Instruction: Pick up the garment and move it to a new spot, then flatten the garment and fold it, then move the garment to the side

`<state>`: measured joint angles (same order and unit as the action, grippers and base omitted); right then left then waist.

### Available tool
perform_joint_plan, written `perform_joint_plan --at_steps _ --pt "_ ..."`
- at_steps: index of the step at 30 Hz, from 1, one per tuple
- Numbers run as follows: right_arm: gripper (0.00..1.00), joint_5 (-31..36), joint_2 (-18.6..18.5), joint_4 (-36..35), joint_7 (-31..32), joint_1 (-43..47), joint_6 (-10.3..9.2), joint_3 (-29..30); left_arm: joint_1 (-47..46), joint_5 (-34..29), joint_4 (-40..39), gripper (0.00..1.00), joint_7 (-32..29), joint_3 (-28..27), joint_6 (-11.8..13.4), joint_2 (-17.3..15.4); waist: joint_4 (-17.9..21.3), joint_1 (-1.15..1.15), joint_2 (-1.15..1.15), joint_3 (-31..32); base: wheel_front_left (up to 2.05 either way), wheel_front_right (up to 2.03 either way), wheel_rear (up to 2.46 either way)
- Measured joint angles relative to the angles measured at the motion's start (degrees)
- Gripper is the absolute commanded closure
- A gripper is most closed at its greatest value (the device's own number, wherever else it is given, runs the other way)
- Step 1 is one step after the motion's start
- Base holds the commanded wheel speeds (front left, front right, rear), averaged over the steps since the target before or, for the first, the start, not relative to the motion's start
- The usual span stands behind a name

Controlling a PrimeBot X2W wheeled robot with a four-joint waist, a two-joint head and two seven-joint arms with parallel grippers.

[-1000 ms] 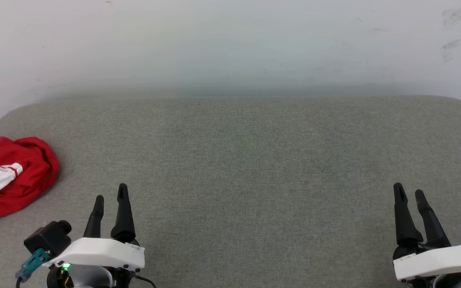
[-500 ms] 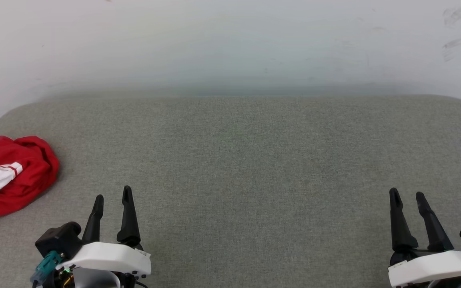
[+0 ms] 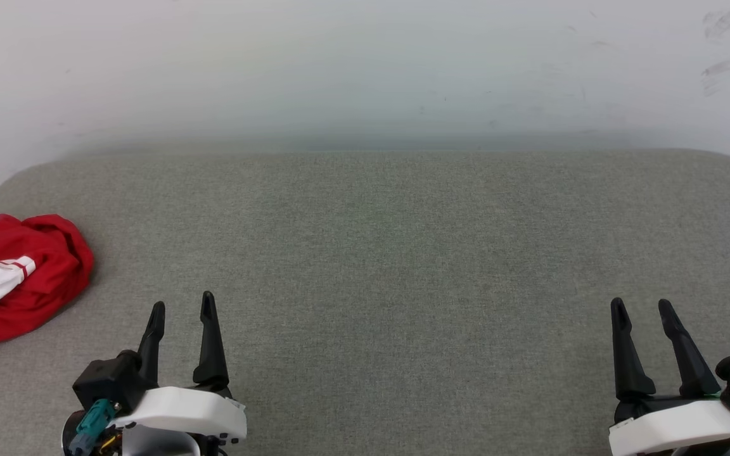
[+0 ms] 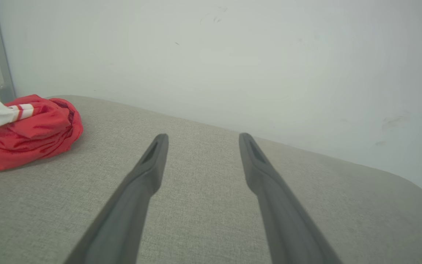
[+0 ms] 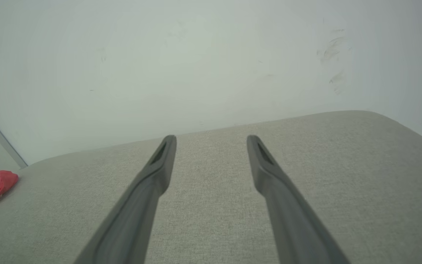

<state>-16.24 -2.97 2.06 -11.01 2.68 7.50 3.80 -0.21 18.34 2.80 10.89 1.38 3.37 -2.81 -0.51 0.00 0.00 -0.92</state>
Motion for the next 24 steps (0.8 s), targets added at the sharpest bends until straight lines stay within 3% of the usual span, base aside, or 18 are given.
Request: perform_joint_plan --at_steps 24 --pt "0.0 11.07 0.0 -1.63 -2.76 1.05 0.0 -0.32 1.14 -9.94 -0.58 0.0 2.89 1.12 0.93 -0.02 -0.08 0.0 0.0 -0.16 0.0 0.0 0.0"
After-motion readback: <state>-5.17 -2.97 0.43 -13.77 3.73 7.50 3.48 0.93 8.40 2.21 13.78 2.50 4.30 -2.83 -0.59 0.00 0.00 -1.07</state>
